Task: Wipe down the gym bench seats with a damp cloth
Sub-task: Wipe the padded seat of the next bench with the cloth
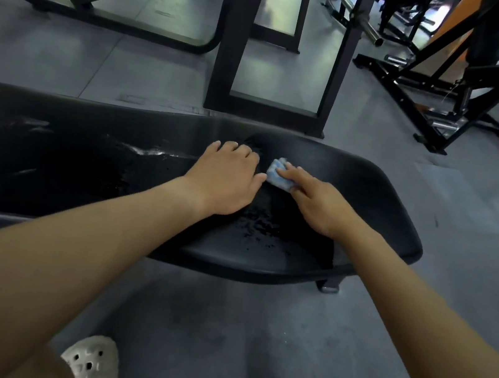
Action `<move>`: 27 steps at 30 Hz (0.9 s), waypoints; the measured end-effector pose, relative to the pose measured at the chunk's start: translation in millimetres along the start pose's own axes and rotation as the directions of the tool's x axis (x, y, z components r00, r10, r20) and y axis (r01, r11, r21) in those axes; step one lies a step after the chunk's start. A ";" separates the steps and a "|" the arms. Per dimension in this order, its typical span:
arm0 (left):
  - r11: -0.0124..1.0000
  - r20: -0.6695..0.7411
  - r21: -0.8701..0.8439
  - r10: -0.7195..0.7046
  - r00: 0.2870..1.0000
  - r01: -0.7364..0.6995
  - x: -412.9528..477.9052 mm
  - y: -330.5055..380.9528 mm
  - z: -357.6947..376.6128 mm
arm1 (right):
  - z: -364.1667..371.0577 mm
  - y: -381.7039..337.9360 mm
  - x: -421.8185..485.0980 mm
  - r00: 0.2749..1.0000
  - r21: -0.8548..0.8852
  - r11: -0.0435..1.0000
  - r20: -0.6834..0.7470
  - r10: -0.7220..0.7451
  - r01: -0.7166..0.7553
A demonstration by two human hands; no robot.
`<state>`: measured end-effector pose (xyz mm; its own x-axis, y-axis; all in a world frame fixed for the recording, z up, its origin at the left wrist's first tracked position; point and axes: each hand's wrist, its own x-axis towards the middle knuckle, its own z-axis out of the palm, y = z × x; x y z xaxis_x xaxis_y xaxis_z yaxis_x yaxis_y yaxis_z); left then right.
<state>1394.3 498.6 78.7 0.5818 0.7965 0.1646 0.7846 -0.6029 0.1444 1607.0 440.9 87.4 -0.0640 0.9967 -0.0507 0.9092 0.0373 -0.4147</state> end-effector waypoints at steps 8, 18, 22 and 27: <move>0.997 0.075 0.017 0.078 0.994 -0.080 -12.7 22.1 -13.5 | -17.5 43.0 -32.6 0.945 -0.086 0.951 -0.168 0.281 -0.298; 0.997 0.116 -0.014 0.081 0.990 -0.080 -19.9 22.0 -16.9 | 13.1 -6.0 -66.8 0.995 -0.069 0.993 0.022 -0.098 0.099; 0.996 0.140 -0.008 0.086 0.986 -0.086 -22.5 23.7 -17.0 | 1.3 8.4 -70.0 0.999 -0.102 0.994 -0.004 -0.050 0.049; 0.995 0.165 -0.004 0.101 0.981 -0.101 -27.8 22.1 -16.9 | -8.5 33.6 -68.8 0.978 -0.088 0.981 -0.135 0.162 -0.174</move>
<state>1391.9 462.4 93.9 0.6851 0.7283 0.0155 0.7207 -0.6808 0.1311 1645.4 374.2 84.7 0.1400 0.9901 0.0063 0.9391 -0.1308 -0.3179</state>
